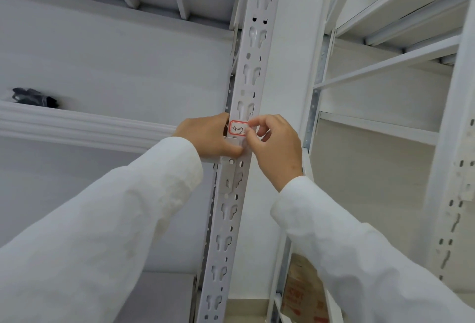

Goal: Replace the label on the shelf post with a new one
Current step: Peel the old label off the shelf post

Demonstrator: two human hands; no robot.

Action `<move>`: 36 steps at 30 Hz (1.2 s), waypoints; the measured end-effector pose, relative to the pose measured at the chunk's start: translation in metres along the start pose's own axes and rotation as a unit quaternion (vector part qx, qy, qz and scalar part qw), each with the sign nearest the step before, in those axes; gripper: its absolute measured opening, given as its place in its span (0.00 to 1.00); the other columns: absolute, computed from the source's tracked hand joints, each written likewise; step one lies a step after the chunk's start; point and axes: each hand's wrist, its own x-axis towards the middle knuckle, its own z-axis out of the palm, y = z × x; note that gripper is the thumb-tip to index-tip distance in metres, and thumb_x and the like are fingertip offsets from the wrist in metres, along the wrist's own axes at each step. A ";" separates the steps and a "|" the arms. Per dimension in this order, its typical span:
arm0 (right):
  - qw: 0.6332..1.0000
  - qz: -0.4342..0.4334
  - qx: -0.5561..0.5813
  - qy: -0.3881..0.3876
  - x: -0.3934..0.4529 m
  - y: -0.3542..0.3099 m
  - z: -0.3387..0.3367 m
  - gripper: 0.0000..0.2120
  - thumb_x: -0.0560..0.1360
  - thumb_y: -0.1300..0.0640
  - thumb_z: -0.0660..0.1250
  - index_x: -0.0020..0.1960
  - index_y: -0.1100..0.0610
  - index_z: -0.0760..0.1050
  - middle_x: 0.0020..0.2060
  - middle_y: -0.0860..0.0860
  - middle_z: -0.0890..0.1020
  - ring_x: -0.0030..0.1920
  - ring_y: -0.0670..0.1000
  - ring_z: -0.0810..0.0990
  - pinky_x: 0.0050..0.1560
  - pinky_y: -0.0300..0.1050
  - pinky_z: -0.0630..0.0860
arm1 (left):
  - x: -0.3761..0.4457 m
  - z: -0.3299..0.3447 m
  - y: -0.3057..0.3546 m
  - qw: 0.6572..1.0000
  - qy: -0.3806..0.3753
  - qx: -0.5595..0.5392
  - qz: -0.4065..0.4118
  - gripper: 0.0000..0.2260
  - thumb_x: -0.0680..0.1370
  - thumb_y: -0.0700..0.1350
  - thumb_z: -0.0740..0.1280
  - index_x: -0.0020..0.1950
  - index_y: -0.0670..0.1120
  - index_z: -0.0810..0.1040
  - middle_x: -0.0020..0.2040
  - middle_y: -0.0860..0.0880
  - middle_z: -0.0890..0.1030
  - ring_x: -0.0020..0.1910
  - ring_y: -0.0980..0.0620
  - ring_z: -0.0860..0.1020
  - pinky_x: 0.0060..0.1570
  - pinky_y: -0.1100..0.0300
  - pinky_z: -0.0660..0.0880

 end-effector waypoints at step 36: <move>0.949 -0.260 -0.172 0.050 0.022 -0.005 0.010 0.06 0.69 0.53 0.67 0.36 0.54 0.79 0.35 0.49 0.78 0.38 0.52 0.73 0.30 0.42 0.68 | 0.004 0.006 -0.002 1.000 0.008 -0.010 0.005 0.17 0.68 0.58 0.65 0.51 0.51 0.70 0.42 0.54 0.79 0.43 0.49 0.78 0.42 0.59 0.67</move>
